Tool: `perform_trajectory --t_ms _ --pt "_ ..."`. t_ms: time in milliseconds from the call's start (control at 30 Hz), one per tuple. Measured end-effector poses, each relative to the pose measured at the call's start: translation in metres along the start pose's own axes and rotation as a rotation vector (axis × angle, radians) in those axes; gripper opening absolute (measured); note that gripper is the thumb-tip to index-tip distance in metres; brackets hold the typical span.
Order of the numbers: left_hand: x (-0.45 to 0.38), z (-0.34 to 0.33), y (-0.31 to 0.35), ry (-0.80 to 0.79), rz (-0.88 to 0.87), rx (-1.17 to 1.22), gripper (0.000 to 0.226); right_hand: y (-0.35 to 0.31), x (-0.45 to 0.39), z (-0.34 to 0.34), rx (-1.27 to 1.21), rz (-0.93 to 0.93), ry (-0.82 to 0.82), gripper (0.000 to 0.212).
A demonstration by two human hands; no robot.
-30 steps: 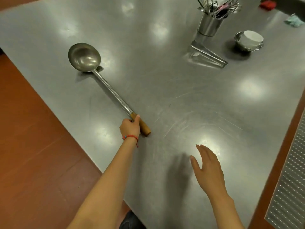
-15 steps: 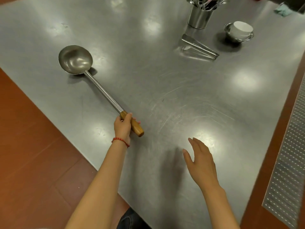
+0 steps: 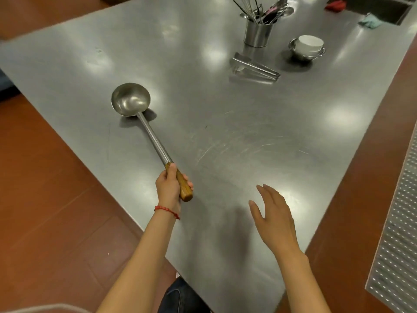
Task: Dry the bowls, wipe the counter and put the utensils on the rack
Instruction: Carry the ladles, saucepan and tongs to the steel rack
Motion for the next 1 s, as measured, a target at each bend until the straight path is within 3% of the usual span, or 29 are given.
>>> perform_trajectory --t_ms 300,500,767,1000 --pt "0.146 -0.067 -0.078 -0.024 -0.033 -0.035 0.025 0.100 0.056 0.089 0.038 0.139 -0.012 0.046" --pt "0.187 -0.108 -0.101 -0.026 -0.055 -0.089 0.024 0.147 0.056 0.137 0.072 0.195 0.027 0.045" --pt "0.174 -0.156 -0.113 -0.020 -0.091 -0.160 0.023 0.171 -0.001 0.150 0.041 0.281 -0.005 0.046" --pt "0.111 -0.224 -0.102 0.031 -0.104 -0.103 0.025 0.179 -0.118 0.154 0.066 0.353 -0.081 0.047"
Point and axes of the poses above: each hand's wrist, its own x-axis away from the middle knuckle, its own z-axis out of the back of the hand, y = z × x, the point moved 3 cm from there along -x, towards the middle knuckle, and after that the axes turned 3 degrees about -x, right-handed, at the moved point
